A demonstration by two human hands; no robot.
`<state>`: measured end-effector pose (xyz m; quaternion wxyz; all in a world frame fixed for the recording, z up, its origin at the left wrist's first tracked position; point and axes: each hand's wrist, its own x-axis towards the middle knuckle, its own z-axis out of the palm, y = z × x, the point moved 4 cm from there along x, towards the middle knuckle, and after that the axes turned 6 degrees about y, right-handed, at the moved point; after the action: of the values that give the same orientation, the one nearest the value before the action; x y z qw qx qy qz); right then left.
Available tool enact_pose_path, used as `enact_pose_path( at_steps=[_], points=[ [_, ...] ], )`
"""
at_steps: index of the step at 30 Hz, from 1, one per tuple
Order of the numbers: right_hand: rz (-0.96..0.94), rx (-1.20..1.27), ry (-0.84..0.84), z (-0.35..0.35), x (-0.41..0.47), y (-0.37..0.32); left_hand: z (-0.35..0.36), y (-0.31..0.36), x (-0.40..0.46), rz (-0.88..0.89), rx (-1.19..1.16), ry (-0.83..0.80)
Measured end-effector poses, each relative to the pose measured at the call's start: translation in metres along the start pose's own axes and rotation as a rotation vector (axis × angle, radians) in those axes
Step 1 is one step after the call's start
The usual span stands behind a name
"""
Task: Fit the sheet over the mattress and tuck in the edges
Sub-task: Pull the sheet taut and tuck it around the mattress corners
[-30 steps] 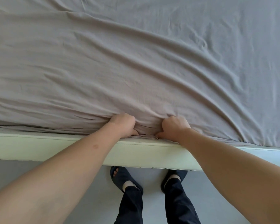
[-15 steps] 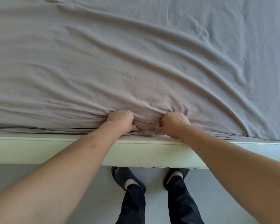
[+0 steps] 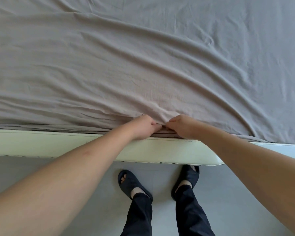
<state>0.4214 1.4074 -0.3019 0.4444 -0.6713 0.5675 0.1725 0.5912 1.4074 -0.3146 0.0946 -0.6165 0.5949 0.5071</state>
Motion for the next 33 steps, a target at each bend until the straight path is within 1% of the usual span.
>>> enact_pose_path(
  at_steps=[1, 2, 4, 6, 8, 9, 11, 13, 16, 19, 23, 26, 29, 31, 33],
  points=[
    [-0.008, -0.125, -0.026, 0.0, -0.002, 0.002, -0.001, 0.002, 0.0, -0.027, 0.059, 0.023],
    [0.012, -0.169, -0.054, -0.002, -0.003, 0.002, -0.002, 0.005, 0.002, -0.033, 0.17, 0.008],
    [0.074, -0.16, -0.099, -0.011, -0.002, -0.003, -0.004, 0.012, 0.006, -0.04, 0.383, -0.055],
    [0.1, -0.087, -0.129, -0.014, -0.003, -0.011, -0.003, 0.018, 0.006, -0.053, 0.478, -0.098],
    [0.093, -0.129, -0.209, -0.01, -0.002, -0.011, -0.002, 0.026, 0.004, -0.05, 0.548, -0.123],
    [0.084, -0.152, -0.222, -0.008, -0.004, -0.012, -0.001, 0.028, 0.002, -0.052, 0.555, -0.144],
    [0.12, -0.083, -0.229, -0.005, -0.008, -0.016, 0.001, 0.028, 0.002, -0.074, 0.579, -0.207],
    [0.11, -0.027, -0.247, -0.003, -0.01, -0.023, 0.007, 0.028, 0.006, -0.116, 0.589, -0.306],
    [0.087, 0.019, -0.356, 0.006, -0.009, -0.027, 0.014, 0.028, 0.011, -0.15, 0.546, -0.406],
    [0.176, 0.068, -0.379, 0.014, 0.004, -0.012, 0.017, 0.03, 0.012, -0.171, 0.489, -0.495],
    [0.166, 0.043, -0.416, 0.04, 0.032, 0.001, 0.029, 0.017, 0.023, -0.197, 0.43, -0.557],
    [0.214, 0.102, -0.418, 0.053, 0.05, 0.002, 0.039, 0.003, 0.037, -0.22, 0.451, -0.6],
    [0.229, 0.148, -0.415, 0.063, 0.07, 0.011, 0.044, -0.01, 0.059, -0.222, 0.474, -0.569],
    [0.245, 0.099, -0.421, 0.058, 0.055, 0.013, 0.049, -0.014, 0.064, -0.191, 0.516, -0.553],
    [0.208, 0.011, -0.4, 0.046, 0.039, 0.009, 0.048, -0.01, 0.057, -0.156, 0.521, -0.554]
  ],
)
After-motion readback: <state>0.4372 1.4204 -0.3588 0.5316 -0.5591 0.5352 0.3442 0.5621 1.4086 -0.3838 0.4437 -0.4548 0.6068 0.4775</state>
